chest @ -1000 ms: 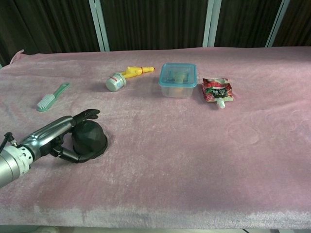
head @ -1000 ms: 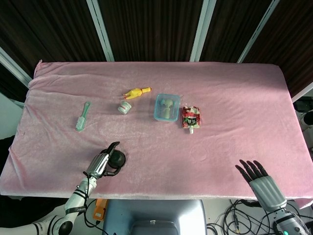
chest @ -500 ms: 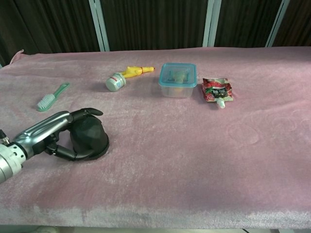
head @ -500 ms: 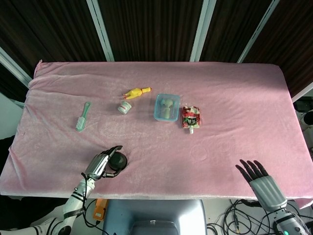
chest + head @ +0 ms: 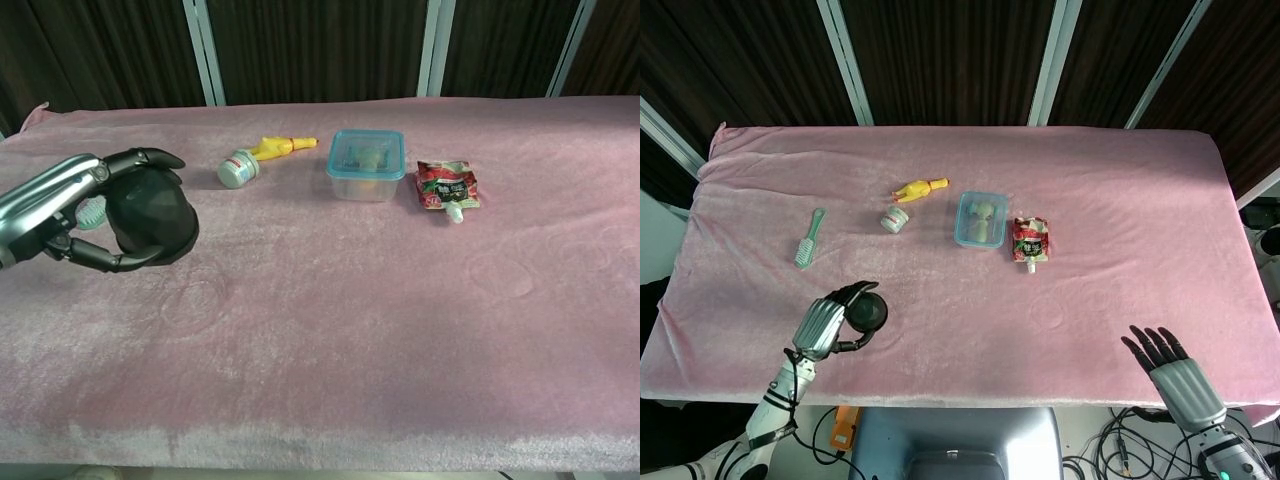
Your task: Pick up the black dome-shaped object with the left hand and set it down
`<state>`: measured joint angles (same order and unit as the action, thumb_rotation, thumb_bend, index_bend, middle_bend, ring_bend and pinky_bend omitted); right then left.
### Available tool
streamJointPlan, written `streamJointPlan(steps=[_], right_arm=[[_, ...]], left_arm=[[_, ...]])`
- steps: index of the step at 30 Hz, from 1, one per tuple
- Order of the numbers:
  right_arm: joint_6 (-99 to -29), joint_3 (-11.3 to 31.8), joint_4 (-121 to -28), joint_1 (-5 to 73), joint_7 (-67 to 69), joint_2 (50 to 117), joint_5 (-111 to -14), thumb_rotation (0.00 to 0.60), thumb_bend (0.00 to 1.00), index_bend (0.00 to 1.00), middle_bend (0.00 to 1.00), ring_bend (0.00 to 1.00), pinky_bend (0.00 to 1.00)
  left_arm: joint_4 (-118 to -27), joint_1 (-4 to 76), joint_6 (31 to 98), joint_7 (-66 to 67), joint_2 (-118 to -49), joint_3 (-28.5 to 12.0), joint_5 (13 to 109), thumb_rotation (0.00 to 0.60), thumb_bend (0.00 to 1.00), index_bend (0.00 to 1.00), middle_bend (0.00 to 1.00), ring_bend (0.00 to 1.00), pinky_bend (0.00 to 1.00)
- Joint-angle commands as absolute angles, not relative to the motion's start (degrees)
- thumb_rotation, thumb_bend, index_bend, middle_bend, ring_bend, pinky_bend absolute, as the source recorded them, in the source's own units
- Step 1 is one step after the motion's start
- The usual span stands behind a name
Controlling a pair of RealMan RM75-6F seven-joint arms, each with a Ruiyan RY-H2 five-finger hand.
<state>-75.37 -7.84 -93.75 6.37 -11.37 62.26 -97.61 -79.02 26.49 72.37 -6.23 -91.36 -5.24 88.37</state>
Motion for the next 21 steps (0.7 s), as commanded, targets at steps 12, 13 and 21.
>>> streamJointPlan(steps=[12,13,21], right_arm=[[-75.20,-7.82,-93.70,6.43,-11.54,62.42,-97.51,0.600,0.00,0.00,0.00,0.00,0.08],[-75.17,-7.82,-93.72,6.43,-11.55,62.41,-97.48,0.600,0.00,0.00,0.00,0.00,0.08],[-75.14,-7.81,-93.76,6.47,-11.53,62.36,-97.44,0.600,0.00,0.00,0.00,0.00,0.08]], left_arm=[[-81.07,25.87,73.63,4.58,-88.65,-5.41,87.18,0.600,0.35,0.26,0.44,0.54,0.72],[-84.36,25.99,70.89,-1.33,-87.43,-4.85,85.72,0.600,0.35,0.27,0.44,0.54,0.72],[-94.02,28.16,58.91,-34.67,-81.86,-3.54,83.24,0.600,0.34,0.32,0.45,0.55,0.73]])
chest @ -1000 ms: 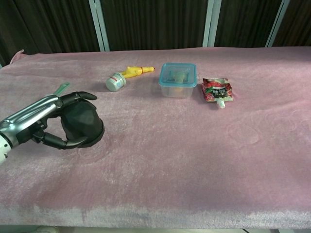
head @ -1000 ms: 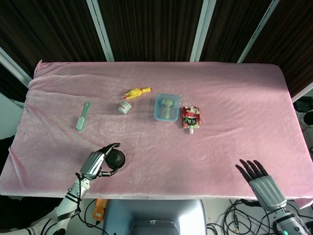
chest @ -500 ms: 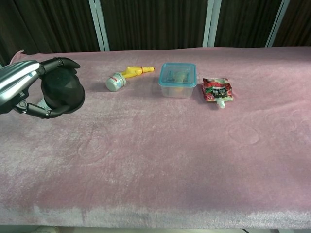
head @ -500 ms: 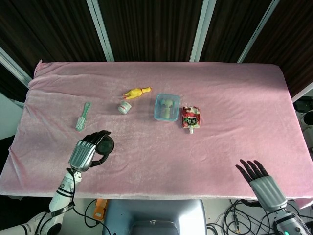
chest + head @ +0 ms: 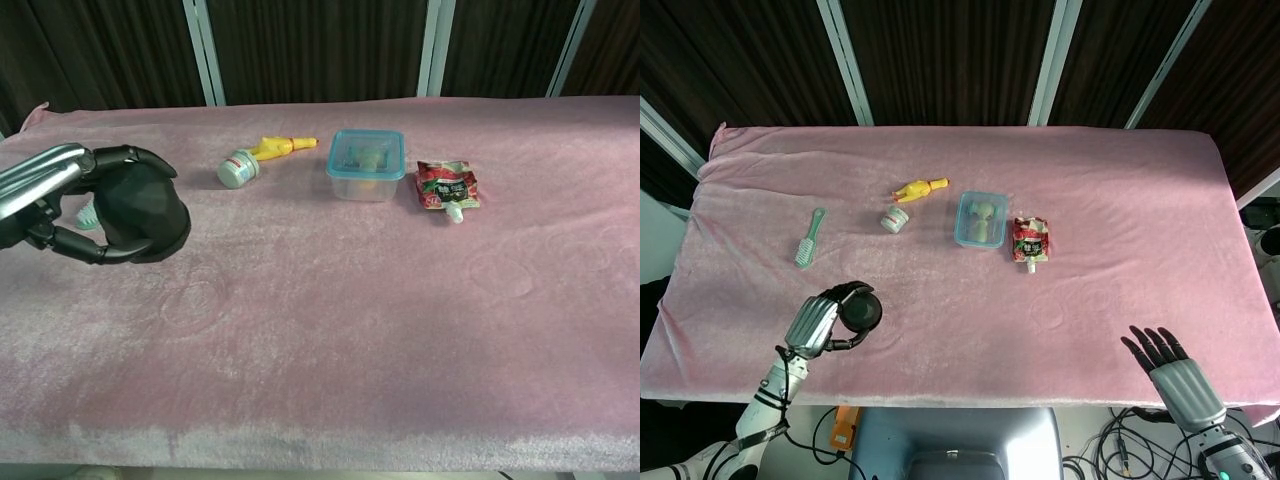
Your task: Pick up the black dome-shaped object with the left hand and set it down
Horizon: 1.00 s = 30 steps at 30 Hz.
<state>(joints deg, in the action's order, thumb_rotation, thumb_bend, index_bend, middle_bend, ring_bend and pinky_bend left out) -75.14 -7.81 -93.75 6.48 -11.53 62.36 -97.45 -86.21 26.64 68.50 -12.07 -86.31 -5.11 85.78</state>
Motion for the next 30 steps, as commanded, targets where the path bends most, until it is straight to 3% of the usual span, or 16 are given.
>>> streamJointPlan(steps=[1,5,13,19,23,30], right_arm=[[-75.13,-7.82,-93.76,6.48,-11.53,62.35,-97.45,0.600,0.00,0.00,0.00,0.00,0.08],[-75.09,-7.90,-93.77,6.50,-11.47,62.27,-97.52,0.600,0.00,0.00,0.00,0.00,0.08],[-75.38,-7.77,-93.68,6.47,-11.29,62.31,-97.52,0.600,0.00,0.00,0.00,0.00,0.08],[-75.11,-7.83,-93.69,6.57,-11.36,62.31,-97.52,0.600,0.00,0.00,0.00,0.00,0.08],[-75.03,-7.72,-93.77,6.63,-11.42,62.29,-97.32,0.600,0.00,0.00,0.00,0.00,0.08],[-75.16,-7.86,-93.74,6.58,-11.29,62.22,-97.54,0.600,0.00,0.00,0.00,0.00,0.08]], left_arm=[[-93.88,28.45,58.23,-35.76,-81.69,-3.45,83.29,0.600,0.34,0.32,0.45,0.55,0.73],[-89.98,28.29,60.22,-30.55,-83.42,-4.06,83.02,0.600,0.35,0.32,0.46,0.55,0.73],[-71.59,26.13,77.86,4.64,-94.55,-8.20,84.22,0.600,0.35,0.36,0.48,0.55,0.72],[-57.22,27.13,86.71,11.81,-99.71,-8.92,89.61,0.600,0.35,0.37,0.50,0.56,0.72],[-61.25,26.45,84.27,2.59,-99.59,-8.43,87.73,0.600,0.35,0.38,0.51,0.56,0.72],[-80.14,25.67,72.63,-21.92,-93.14,-6.53,82.33,0.600,0.35,0.39,0.51,0.56,0.72]])
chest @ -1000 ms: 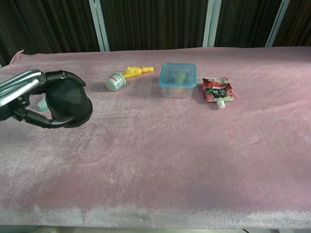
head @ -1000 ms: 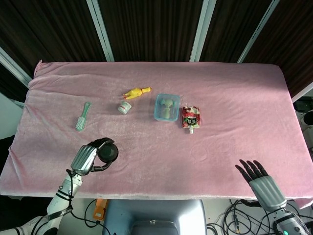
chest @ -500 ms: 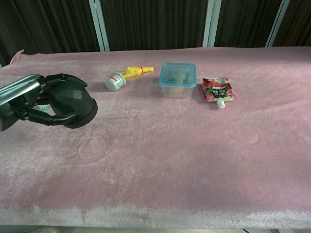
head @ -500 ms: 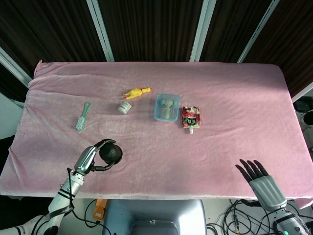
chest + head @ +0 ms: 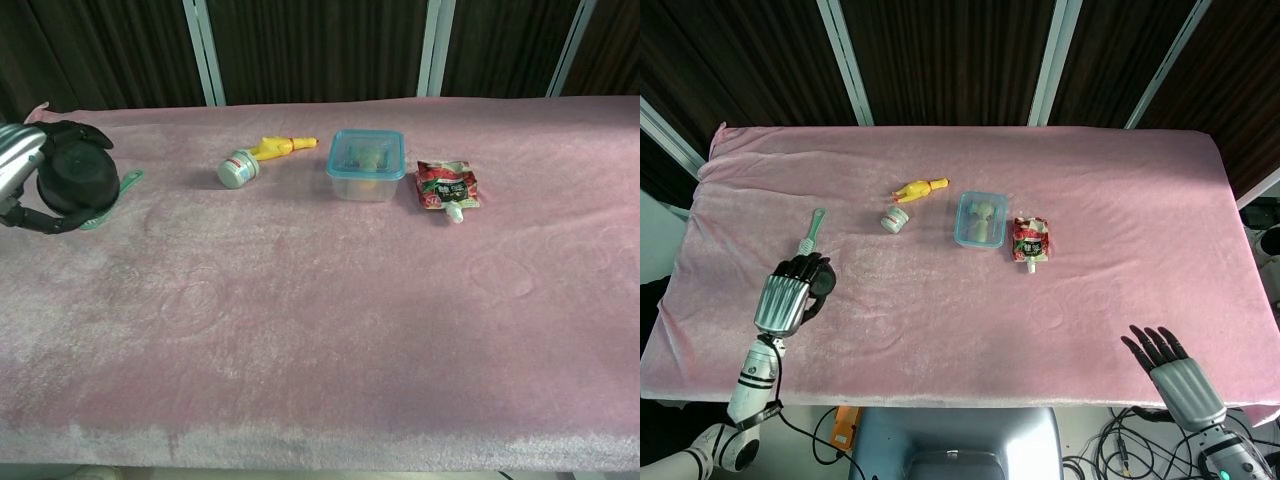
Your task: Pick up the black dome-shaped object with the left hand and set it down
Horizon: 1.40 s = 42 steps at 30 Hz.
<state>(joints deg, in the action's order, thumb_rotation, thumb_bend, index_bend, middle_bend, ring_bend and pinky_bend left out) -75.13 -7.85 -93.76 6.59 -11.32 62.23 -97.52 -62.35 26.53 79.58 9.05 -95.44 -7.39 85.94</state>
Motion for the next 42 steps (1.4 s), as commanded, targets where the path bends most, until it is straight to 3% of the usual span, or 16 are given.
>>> streamJointPlan(steps=[1,7,13,21,29,34,38,42], right_arm=[[-75.21,-7.85,-93.73,6.58,-11.23,62.21,-97.57,0.600,0.00,0.00,0.00,0.00,0.08],[-75.25,-7.90,-93.64,6.57,-11.12,62.20,-97.65,0.600,0.00,0.00,0.00,0.00,0.08],[-75.09,-7.93,-93.65,6.61,-11.24,62.24,-97.60,0.600,0.00,0.00,0.00,0.00,0.08],[-74.89,-7.83,-93.78,6.68,-11.50,62.25,-97.34,0.600,0.00,0.00,0.00,0.00,0.08],[-74.79,-7.87,-93.77,6.70,-11.62,62.30,-97.33,0.600,0.00,0.00,0.00,0.00,0.08],[-74.94,-7.91,-93.73,6.67,-11.50,62.25,-97.45,0.600,0.00,0.00,0.00,0.00,0.08],[-74.99,-7.94,-93.69,6.64,-11.45,62.25,-97.49,0.600,0.00,0.00,0.00,0.00,0.08],[-74.94,-7.93,-93.70,6.67,-11.42,62.23,-97.46,0.600,0.00,0.00,0.00,0.00,0.08]], left_arm=[[-82.67,25.79,70.51,-25.44,-91.95,-6.45,81.35,0.600,0.35,0.39,0.51,0.56,0.72],[-85.81,26.36,66.19,-29.36,-90.14,-6.58,79.32,0.600,0.34,0.40,0.51,0.56,0.72],[-78.05,25.79,69.54,-22.28,-95.54,-6.00,80.65,0.600,0.35,0.40,0.49,0.54,0.71],[-65.19,25.28,72.43,-16.61,-101.83,-3.84,83.90,0.600,0.35,0.37,0.43,0.45,0.61],[-60.90,25.06,71.85,-15.60,-103.64,-2.31,85.20,0.600,0.34,0.34,0.37,0.40,0.54],[-60.29,25.11,69.66,-15.15,-103.50,-1.15,85.31,0.600,0.34,0.32,0.33,0.35,0.45],[-60.57,25.31,67.76,-14.78,-102.99,-0.51,85.20,0.600,0.34,0.29,0.28,0.27,0.30],[-61.07,25.57,66.63,-14.26,-102.34,-0.18,85.33,0.600,0.34,0.25,0.20,0.17,0.25]])
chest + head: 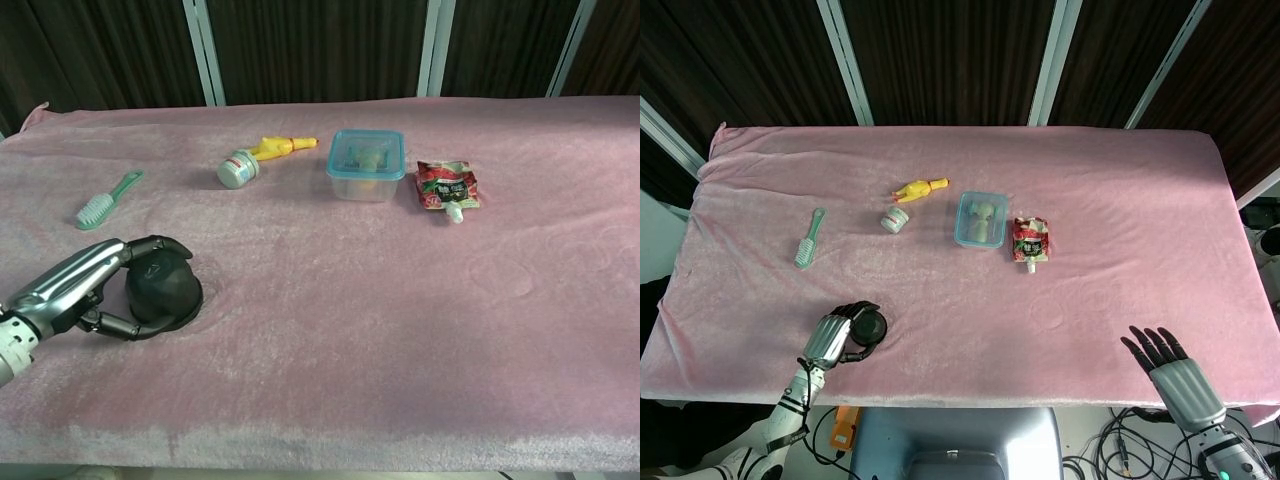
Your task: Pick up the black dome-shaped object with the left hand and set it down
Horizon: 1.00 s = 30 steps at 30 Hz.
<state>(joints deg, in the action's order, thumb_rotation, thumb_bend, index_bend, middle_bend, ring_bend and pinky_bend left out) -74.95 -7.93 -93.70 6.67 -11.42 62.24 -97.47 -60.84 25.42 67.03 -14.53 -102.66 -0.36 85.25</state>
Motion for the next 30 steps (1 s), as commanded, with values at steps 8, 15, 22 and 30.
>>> streamJointPlan(steps=[8,15,22,30], right_arm=[[-74.69,-7.89,-93.75,6.78,-11.59,62.25,-97.32,0.600,0.00,0.00,0.00,0.00,0.08],[-74.62,-7.92,-93.86,6.80,-11.64,62.17,-97.28,0.600,0.00,0.00,0.00,0.00,0.08],[-74.71,-7.97,-93.79,6.80,-11.45,62.12,-97.40,0.600,0.00,0.00,0.00,0.00,0.08],[-74.75,-7.99,-93.79,6.78,-11.45,62.14,-97.45,0.600,0.00,0.00,0.00,0.00,0.08]], left_arm=[[-63.31,26.01,64.92,-11.67,-99.89,0.25,85.41,0.600,0.34,0.12,0.00,0.00,0.20],[-64.45,26.17,66.03,-8.99,-98.53,0.12,86.38,0.600,0.33,0.07,0.00,0.00,0.17],[-65.88,26.36,66.19,-6.69,-97.02,-0.17,86.45,0.600,0.33,0.06,0.00,0.00,0.16],[-67.50,26.20,67.37,-5.49,-95.83,-0.37,86.98,0.600,0.33,0.07,0.00,0.00,0.15]])
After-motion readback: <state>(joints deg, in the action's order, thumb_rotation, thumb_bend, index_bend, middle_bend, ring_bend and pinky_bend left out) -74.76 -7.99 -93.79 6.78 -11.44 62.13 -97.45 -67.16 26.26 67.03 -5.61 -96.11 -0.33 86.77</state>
